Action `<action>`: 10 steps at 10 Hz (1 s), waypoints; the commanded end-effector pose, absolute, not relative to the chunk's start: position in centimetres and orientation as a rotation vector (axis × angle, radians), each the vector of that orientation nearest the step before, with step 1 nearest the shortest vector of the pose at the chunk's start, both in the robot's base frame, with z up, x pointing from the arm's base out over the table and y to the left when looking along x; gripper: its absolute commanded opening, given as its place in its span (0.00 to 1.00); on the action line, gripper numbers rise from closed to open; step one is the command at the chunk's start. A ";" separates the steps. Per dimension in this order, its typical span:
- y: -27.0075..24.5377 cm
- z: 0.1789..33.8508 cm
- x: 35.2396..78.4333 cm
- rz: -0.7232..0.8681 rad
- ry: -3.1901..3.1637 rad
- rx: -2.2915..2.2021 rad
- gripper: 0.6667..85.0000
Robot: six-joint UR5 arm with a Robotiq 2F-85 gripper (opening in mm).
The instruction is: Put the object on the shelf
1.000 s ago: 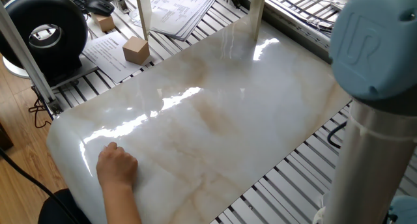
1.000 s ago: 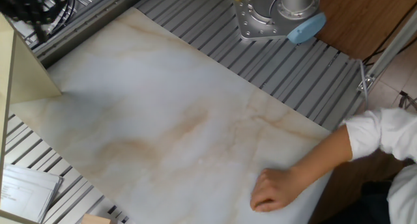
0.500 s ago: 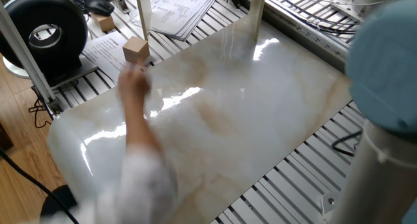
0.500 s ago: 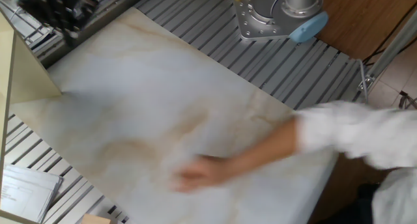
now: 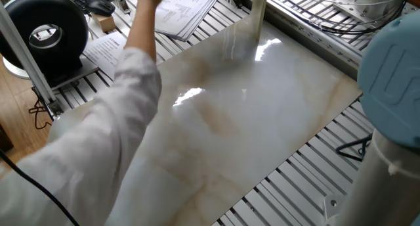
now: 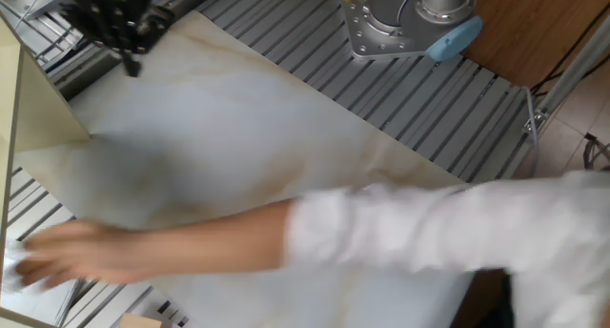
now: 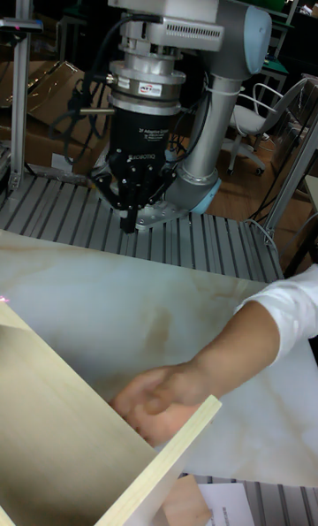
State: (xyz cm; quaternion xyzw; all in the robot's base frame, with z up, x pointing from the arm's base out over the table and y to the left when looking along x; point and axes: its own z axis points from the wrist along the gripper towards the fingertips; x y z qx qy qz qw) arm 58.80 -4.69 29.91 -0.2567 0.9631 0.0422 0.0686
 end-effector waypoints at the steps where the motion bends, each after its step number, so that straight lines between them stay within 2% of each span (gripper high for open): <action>1: -2.8 29.1 55.5 0.147 2.876 -0.705 0.01; 3: -3.7 29.0 55.3 0.096 2.872 -0.726 0.01; 6: -3.0 28.1 53.3 0.160 2.905 -0.689 0.01; 8: -6.2 26.2 50.2 0.017 2.975 -0.580 0.01; 10: -6.0 25.9 49.3 0.052 3.013 -0.522 0.01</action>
